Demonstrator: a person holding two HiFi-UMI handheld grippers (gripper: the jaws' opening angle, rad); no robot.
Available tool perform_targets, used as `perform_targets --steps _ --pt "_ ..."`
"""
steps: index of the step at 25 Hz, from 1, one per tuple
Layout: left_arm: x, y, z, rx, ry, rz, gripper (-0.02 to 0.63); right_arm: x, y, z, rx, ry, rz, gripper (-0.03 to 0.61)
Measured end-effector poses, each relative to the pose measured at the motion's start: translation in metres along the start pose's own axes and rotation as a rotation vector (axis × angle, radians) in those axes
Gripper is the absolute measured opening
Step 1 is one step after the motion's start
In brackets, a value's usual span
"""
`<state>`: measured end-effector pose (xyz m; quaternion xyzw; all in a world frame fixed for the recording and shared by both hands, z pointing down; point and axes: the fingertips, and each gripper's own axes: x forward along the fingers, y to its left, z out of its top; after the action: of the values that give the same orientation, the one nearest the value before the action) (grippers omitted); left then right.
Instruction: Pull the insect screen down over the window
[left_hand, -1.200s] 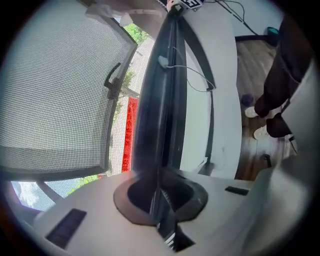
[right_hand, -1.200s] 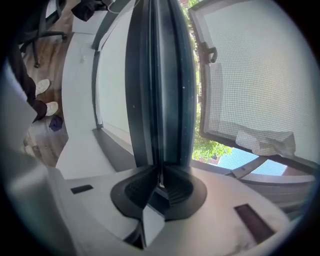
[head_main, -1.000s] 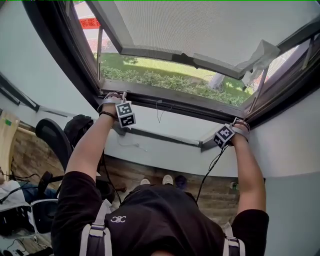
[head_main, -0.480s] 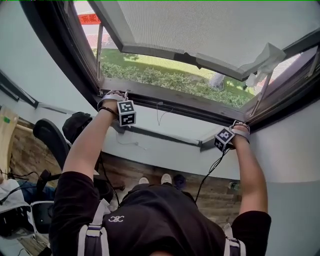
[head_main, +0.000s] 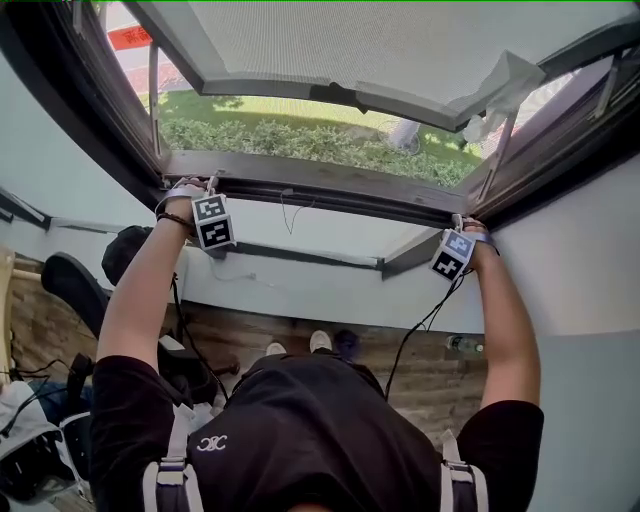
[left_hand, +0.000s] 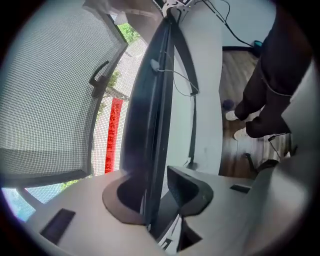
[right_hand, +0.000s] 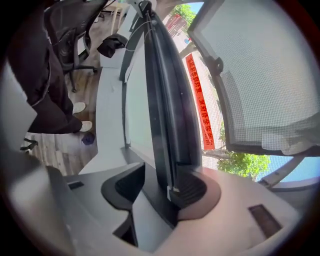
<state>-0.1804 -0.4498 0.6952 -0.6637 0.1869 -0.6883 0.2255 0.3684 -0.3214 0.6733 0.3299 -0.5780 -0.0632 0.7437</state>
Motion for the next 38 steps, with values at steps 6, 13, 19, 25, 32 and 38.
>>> perform_targets --steps 6,13,19,25,32,38 --pt "0.001 -0.009 0.002 -0.109 -0.068 0.033 0.2 0.004 0.003 0.003 0.051 0.011 -0.084 0.219" --pt "0.008 0.002 0.003 -0.125 -0.059 0.111 0.168 0.009 -0.009 0.002 0.01 0.037 -0.155 0.134" --pt "0.003 0.001 0.003 -0.153 -0.051 0.108 0.174 0.009 -0.001 0.004 0.11 0.048 -0.18 0.225" --pt "0.002 0.003 0.004 -0.187 -0.077 0.135 0.179 0.006 -0.007 0.004 0.104 0.04 -0.205 0.21" --pt "-0.001 0.007 0.003 -0.188 -0.094 0.157 0.169 0.005 -0.008 0.004 0.126 0.022 -0.227 0.22" --pt "-0.001 0.003 0.005 -0.213 -0.112 0.15 0.203 0.003 -0.007 0.002 0.168 -0.006 -0.238 0.238"
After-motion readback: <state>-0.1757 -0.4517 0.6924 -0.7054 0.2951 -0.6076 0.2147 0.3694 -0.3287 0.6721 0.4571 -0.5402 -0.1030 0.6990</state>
